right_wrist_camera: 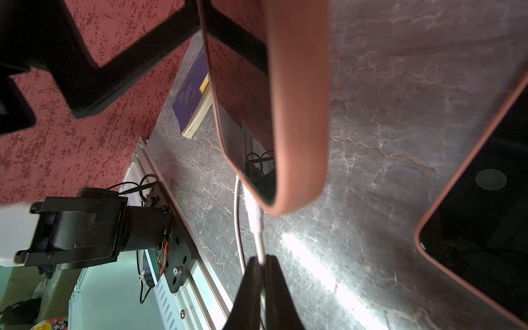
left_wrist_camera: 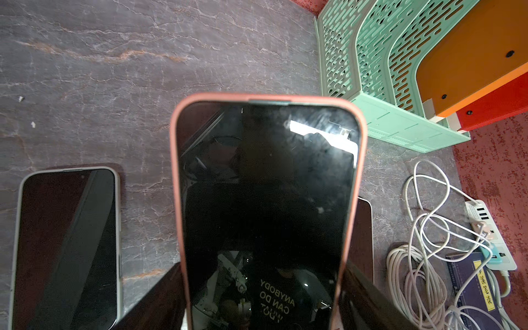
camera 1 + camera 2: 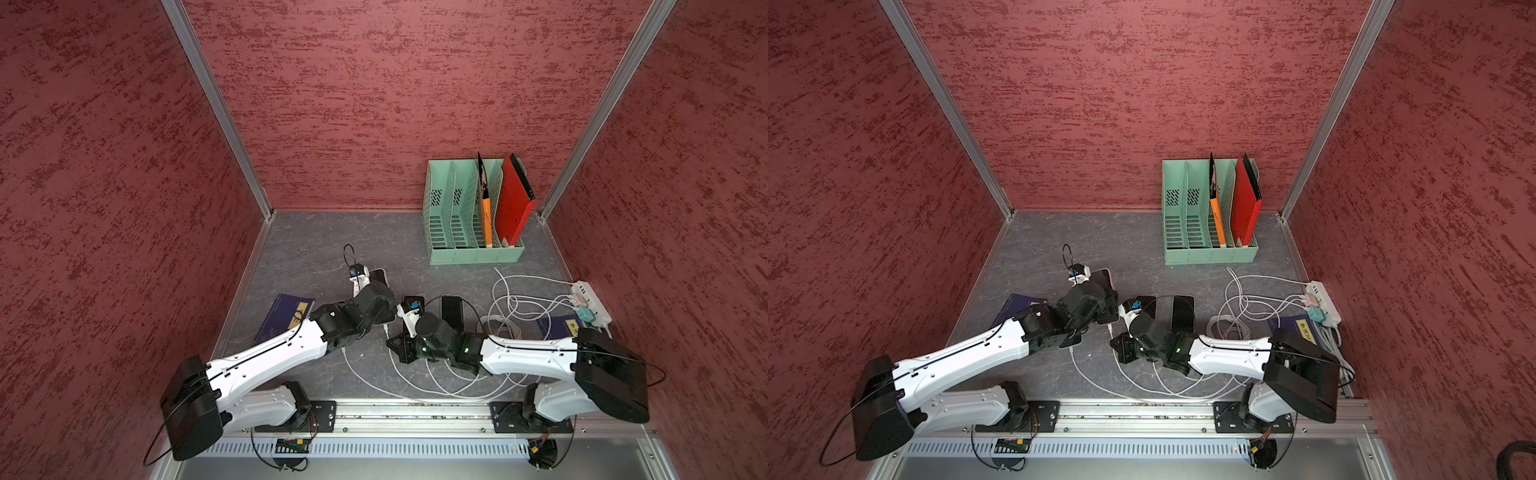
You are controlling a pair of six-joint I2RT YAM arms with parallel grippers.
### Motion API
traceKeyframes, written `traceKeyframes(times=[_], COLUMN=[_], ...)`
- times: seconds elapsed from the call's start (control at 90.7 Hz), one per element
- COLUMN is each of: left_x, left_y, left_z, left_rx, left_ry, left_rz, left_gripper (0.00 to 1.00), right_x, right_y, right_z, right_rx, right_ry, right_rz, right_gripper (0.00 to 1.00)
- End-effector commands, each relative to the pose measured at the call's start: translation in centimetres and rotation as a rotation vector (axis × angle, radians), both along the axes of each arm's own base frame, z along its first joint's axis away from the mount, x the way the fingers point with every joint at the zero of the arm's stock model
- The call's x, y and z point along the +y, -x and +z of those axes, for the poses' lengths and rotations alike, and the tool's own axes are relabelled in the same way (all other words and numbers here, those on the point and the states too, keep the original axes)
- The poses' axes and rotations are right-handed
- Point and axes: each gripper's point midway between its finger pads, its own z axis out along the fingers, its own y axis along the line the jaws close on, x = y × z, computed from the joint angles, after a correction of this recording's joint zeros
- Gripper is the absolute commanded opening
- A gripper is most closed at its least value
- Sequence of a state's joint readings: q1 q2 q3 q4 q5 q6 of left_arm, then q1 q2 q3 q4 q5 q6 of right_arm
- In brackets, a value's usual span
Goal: Unplug the charging cable from the phone
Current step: Remove the charging cable from the phone.
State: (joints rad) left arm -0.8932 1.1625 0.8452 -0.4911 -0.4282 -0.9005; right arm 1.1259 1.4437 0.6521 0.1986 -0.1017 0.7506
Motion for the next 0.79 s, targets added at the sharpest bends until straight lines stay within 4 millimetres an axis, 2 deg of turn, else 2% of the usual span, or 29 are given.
traceKeyframes(times=[0.0, 0.782], left_x=[-0.1, 0.3], left_y=[-1.1, -1.3], left_z=[3.2, 4.7], left_rx=[-0.107, -0.155], left_ry=[0.062, 0.075], left_rz=[0.034, 0.049], left_gripper=[0.0, 0.0], right_x=[0.3, 0.2], right_y=[1.3, 1.7], right_z=[-0.3, -0.7], right_rx=[0.013, -0.001], right_ry=[0.034, 0.07], right_rz=[0.061, 0.103], right_gripper=[0.0, 0.0])
